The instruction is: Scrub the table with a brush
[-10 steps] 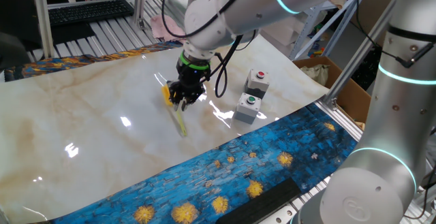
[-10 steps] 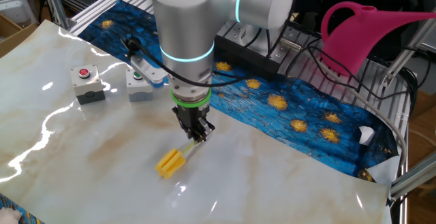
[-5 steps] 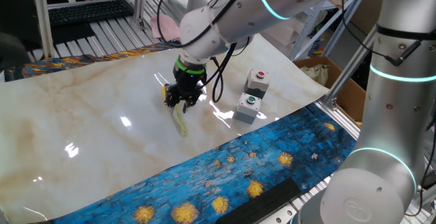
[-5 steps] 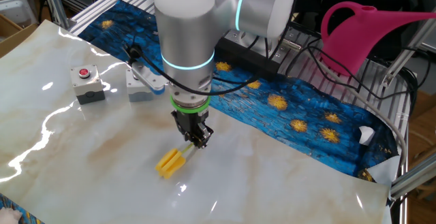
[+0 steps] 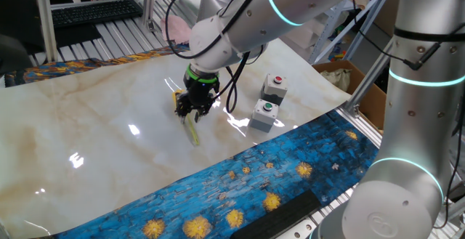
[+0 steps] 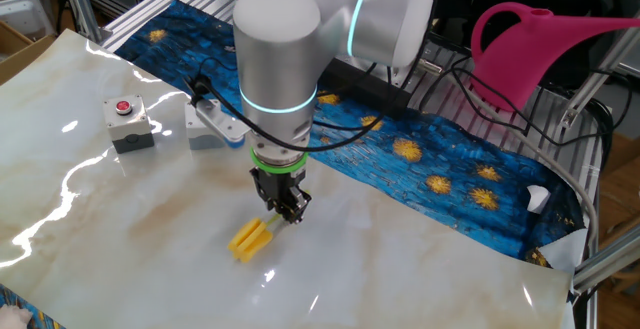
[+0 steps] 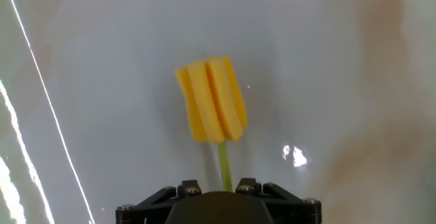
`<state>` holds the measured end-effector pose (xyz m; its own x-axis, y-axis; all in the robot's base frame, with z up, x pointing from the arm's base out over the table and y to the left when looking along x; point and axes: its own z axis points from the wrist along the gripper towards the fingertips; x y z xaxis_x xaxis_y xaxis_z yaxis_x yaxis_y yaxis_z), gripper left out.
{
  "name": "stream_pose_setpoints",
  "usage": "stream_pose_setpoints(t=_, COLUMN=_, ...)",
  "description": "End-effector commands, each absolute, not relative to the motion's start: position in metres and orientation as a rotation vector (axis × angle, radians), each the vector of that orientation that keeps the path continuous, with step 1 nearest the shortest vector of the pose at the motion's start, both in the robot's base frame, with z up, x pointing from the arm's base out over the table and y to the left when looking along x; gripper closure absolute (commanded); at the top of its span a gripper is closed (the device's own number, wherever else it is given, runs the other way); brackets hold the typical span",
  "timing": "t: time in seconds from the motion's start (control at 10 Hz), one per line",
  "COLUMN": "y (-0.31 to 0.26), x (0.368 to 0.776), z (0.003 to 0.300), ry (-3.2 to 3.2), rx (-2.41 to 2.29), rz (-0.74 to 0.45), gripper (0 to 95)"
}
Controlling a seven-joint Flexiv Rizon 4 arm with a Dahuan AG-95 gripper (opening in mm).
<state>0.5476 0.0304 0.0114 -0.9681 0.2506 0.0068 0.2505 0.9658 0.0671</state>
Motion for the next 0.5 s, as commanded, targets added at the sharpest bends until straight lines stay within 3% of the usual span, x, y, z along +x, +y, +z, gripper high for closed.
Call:
stream_pose_setpoints(t=0.1, y=0.0284, x=0.5473, z=0.0091, ry=3.109, rx=0.369, rz=0.104, gripper=57.0)
stream_pose_setpoints(t=0.3, y=0.0247, x=0.5476, z=0.0074, ry=3.088, rx=0.293, rz=0.109, gripper=95.0)
stream_pose_setpoints(t=0.5, y=0.0231, x=0.5475, z=0.0063, ry=3.064, rx=0.288, rz=0.116, gripper=95.0)
